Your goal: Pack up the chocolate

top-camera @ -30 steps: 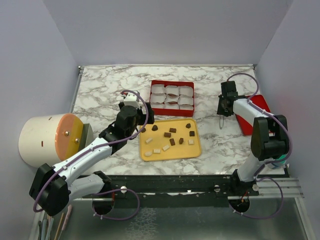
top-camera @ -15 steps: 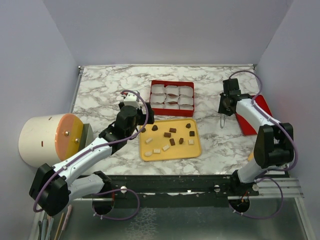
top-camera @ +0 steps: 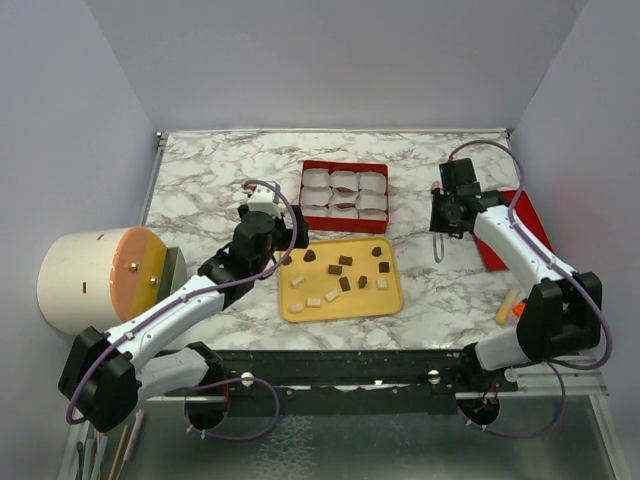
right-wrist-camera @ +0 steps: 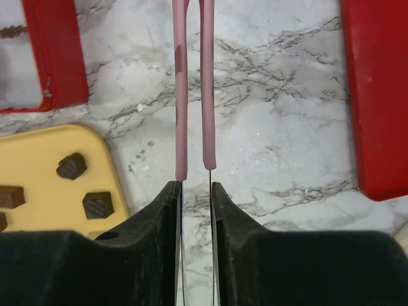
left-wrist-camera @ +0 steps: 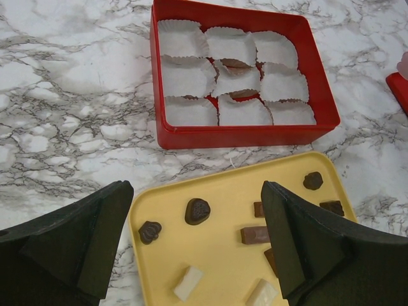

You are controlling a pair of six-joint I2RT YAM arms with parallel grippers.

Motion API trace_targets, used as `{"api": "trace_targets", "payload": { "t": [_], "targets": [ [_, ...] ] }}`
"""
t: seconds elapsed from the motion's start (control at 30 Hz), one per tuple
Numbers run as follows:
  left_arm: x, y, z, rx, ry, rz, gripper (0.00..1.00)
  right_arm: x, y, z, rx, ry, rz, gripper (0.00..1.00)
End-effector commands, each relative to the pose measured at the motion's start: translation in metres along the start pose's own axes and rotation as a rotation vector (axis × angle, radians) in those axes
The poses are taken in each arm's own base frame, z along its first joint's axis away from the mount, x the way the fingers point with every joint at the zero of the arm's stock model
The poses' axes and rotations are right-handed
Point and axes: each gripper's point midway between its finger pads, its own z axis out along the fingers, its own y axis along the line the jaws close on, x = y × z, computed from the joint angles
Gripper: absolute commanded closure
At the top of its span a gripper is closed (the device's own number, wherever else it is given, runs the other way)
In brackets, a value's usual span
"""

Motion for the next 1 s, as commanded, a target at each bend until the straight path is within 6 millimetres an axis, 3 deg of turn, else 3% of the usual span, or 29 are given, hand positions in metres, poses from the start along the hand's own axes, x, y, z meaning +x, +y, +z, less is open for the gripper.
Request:
{"api": "trace_targets", "payload": {
  "t": [0.0, 0.33, 0.63, 0.8, 0.97],
  "targets": [
    [-0.007, -0.003, 0.000, -0.005, -0.006, 0.012, 0.08, 0.020, 0.018, -0.030, -0.069, 0.043, -0.023, 0.99],
    [-0.007, -0.003, 0.001, -0.007, 0.007, 0.036, 0.08, 0.083, 0.073, -0.080, -0.159, 0.154, -0.146, 0.99],
    [-0.006, -0.003, 0.002, -0.010, 0.012, 0.043, 0.08, 0.130, 0.089, -0.131, -0.306, 0.206, -0.125, 0.99],
    [-0.006, -0.003, 0.003, -0.009, 0.013, 0.039, 0.08, 0.152, 0.091, -0.140, -0.333, 0.249, -0.162, 0.98],
    [-0.007, -0.002, 0.003, -0.016, 0.011, 0.046, 0.08, 0.172, 0.093, -0.136, -0.314, 0.279, -0.211, 0.92]
  ]
}}
